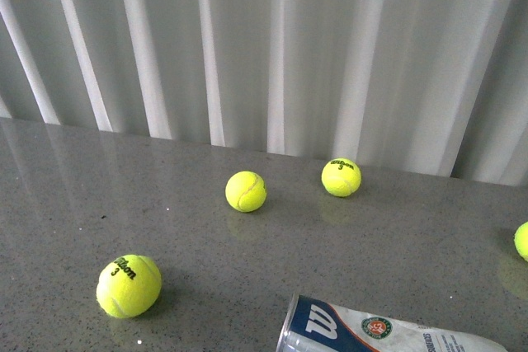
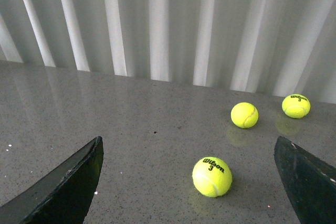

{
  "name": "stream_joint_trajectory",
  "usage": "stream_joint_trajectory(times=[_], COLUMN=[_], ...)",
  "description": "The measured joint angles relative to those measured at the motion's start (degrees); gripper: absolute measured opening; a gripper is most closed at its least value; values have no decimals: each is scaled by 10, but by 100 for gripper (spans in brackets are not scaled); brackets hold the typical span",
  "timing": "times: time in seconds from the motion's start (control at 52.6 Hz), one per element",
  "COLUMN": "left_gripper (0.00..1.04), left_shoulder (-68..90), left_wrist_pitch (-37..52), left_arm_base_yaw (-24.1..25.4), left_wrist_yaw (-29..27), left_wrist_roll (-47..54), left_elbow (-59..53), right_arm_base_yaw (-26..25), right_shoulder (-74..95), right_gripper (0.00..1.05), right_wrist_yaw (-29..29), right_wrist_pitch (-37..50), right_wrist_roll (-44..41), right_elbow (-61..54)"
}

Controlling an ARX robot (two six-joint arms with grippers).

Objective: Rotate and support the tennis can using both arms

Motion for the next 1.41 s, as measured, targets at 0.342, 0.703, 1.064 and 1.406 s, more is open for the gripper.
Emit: stream_joint_trajectory(times=[0.342,0.703,1.064,1.406], left_gripper=[98,98,98,98], left_shoulder=[0,0,0,0], left_wrist_pitch=[0,0,0,0], left_arm_base_yaw=[0,0,0,0], left_wrist_yaw=[0,0,0,0], left_wrist_roll=[0,0,0,0], left_elbow=[0,0,0,0], right_arm_base_yaw=[0,0,0,0], right_shoulder=[-68,-177,-196,-196], right_gripper=[3,3,13,69], right_wrist_yaw=[0,-1,-1,-1], right_wrist_pitch=[-66,-194,-199,-199], right_wrist_roll=[0,0,0,0], right_elbow=[0,0,0,0])
